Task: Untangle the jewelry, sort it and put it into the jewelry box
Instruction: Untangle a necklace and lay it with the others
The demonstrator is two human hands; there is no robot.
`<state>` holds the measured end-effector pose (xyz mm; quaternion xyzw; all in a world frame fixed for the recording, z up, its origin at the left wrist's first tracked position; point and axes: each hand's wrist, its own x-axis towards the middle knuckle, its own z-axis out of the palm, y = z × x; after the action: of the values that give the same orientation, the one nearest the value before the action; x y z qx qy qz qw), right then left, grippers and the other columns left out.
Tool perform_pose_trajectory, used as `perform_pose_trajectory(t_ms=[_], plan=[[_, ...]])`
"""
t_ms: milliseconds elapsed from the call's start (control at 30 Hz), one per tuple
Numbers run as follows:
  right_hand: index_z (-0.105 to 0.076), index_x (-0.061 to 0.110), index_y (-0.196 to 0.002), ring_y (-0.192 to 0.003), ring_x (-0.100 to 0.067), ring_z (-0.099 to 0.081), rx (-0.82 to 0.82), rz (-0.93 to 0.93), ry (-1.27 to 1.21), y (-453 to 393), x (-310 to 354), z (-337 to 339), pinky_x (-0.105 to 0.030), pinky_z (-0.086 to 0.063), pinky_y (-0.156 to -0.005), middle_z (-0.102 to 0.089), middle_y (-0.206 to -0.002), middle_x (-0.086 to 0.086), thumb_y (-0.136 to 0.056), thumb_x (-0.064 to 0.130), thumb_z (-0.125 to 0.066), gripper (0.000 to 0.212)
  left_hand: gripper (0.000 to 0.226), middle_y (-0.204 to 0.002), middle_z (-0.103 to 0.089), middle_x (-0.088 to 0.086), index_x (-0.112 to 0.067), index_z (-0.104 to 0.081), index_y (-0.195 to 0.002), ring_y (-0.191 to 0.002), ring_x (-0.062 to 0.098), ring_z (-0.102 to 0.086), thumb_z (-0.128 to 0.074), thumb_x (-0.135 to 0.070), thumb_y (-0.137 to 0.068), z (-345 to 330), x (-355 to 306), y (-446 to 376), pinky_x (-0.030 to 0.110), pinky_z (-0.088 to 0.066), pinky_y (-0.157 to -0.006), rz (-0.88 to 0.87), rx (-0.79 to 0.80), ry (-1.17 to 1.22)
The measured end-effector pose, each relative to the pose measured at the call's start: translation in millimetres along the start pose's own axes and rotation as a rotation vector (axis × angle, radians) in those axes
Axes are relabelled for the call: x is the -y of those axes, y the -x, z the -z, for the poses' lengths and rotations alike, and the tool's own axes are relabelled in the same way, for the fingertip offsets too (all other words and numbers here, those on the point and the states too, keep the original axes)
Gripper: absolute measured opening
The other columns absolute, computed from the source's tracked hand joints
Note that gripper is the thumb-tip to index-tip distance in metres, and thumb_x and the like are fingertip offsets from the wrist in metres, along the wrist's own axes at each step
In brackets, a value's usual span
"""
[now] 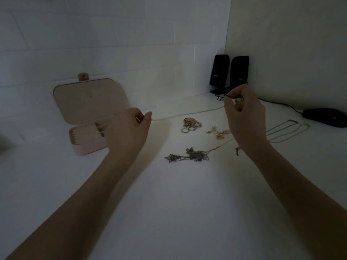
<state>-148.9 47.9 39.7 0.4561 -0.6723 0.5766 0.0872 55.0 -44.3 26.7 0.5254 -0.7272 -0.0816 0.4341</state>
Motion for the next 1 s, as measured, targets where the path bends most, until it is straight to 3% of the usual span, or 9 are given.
perform_pose_trajectory(t_ms=[67, 133, 233, 367, 467, 567, 767, 867, 1000], plan=[[-0.053, 0.016, -0.093, -0.036, -0.006, -0.029, 0.093, -0.073, -0.180, -0.4, 4.0, -0.3, -0.018, -0.028, -0.037, -0.038, -0.048, 0.004, -0.094, 0.021, -0.054, 0.005, 0.027, -0.059, -0.065, -0.006, -0.022, -0.063, -0.066, -0.055, 0.010, -0.061, -0.059, -0.037, -0.087, -4.8, 6.4, -4.9, 0.032, -0.052, -0.068, 0.053, 0.147, 0.330], [-0.051, 0.015, -0.092, -0.037, -0.006, -0.028, 0.276, -0.194, -0.418, 1.9, 9.8, -1.3, -0.019, -0.027, -0.037, -0.038, -0.047, 0.006, -0.095, 0.020, -0.054, 0.006, 0.014, -0.068, -0.069, -0.004, -0.025, -0.066, -0.069, -0.067, 0.010, -0.064, -0.067, -0.016, -0.078, -8.4, 1.9, -2.1, 0.034, -0.052, -0.077, 0.017, 0.291, 0.501], [-0.049, 0.016, -0.090, -0.045, -0.008, -0.037, 0.583, -0.285, -0.752, 10.6, 20.8, -6.4, -0.019, -0.031, -0.041, -0.046, -0.057, 0.004, -0.097, 0.014, -0.049, 0.007, 0.037, -0.096, -0.070, 0.006, -0.013, -0.065, -0.094, -0.090, 0.008, -0.064, -0.055, 0.018, -0.077, -12.6, -17.9, 15.8, 0.018, -0.047, -0.078, -0.083, 0.615, 0.696], [-0.049, 0.013, -0.095, -0.061, -0.016, -0.057, 0.723, -0.324, -0.931, 18.7, 30.7, -9.3, -0.026, -0.046, -0.050, -0.061, -0.073, -0.005, -0.099, 0.013, -0.044, 0.006, 0.024, -0.088, -0.069, 0.009, 0.002, -0.054, -0.111, -0.087, 0.018, -0.068, -0.052, 0.010, -0.088, -15.7, -34.4, 36.0, 0.023, -0.054, -0.079, -0.115, 0.879, 0.951], [-0.049, 0.013, -0.095, -0.063, -0.019, -0.063, 0.623, -0.372, -0.964, 14.2, 30.7, -5.9, -0.029, -0.054, -0.057, -0.065, -0.074, -0.006, -0.099, 0.015, -0.045, 0.006, 0.008, -0.063, -0.066, 0.006, -0.001, -0.056, -0.097, -0.055, 0.020, -0.066, -0.049, 0.000, -0.093, -12.4, -35.9, 37.1, 0.027, -0.057, -0.062, -0.010, 0.856, 0.992], [-0.049, 0.014, -0.097, -0.054, -0.018, -0.065, 0.454, -0.368, -0.863, 7.1, 28.8, 0.4, -0.029, -0.057, -0.055, -0.067, -0.069, 0.000, -0.099, 0.019, -0.046, 0.006, 0.014, -0.054, -0.058, -0.002, -0.004, -0.064, -0.088, -0.041, 0.012, -0.051, -0.052, -0.007, -0.094, -11.8, -31.5, 31.0, 0.023, -0.050, -0.048, 0.047, 0.742, 0.862], [-0.049, 0.020, -0.095, -0.051, -0.013, -0.061, 0.226, -0.420, -0.875, -2.2, 24.6, 12.4, -0.019, -0.040, -0.037, -0.065, -0.076, 0.004, -0.099, 0.024, -0.047, 0.007, 0.026, -0.050, -0.051, -0.006, -0.008, -0.062, -0.078, -0.039, 0.012, -0.037, -0.043, 0.002, -0.093, -9.3, -30.4, 27.5, 0.021, -0.028, -0.039, 0.051, 0.756, 0.724], [-0.049, 0.020, -0.091, -0.046, -0.012, -0.054, 0.211, -0.425, -0.871, -4.9, 22.1, 15.0, -0.015, -0.027, -0.034, -0.062, -0.075, 0.002, -0.100, 0.024, -0.045, 0.010, 0.026, -0.051, -0.049, -0.002, -0.009, -0.057, -0.073, -0.040, 0.012, -0.036, -0.042, -0.001, -0.092, -8.7, -32.4, 26.9, 0.022, -0.027, -0.040, 0.118, 0.733, 0.725], [-0.048, 0.018, -0.087, -0.043, -0.009, -0.035, 0.208, -0.374, -0.772, -5.9, 16.4, 10.4, -0.016, -0.023, -0.034, -0.051, -0.070, 0.001, -0.099, 0.019, -0.047, 0.012, 0.029, -0.051, -0.046, -0.001, -0.012, -0.049, -0.063, -0.045, 0.012, -0.038, -0.045, -0.010, -0.091, -7.4, -30.4, 23.5, 0.024, -0.030, -0.045, 0.160, 0.615, 0.702]])
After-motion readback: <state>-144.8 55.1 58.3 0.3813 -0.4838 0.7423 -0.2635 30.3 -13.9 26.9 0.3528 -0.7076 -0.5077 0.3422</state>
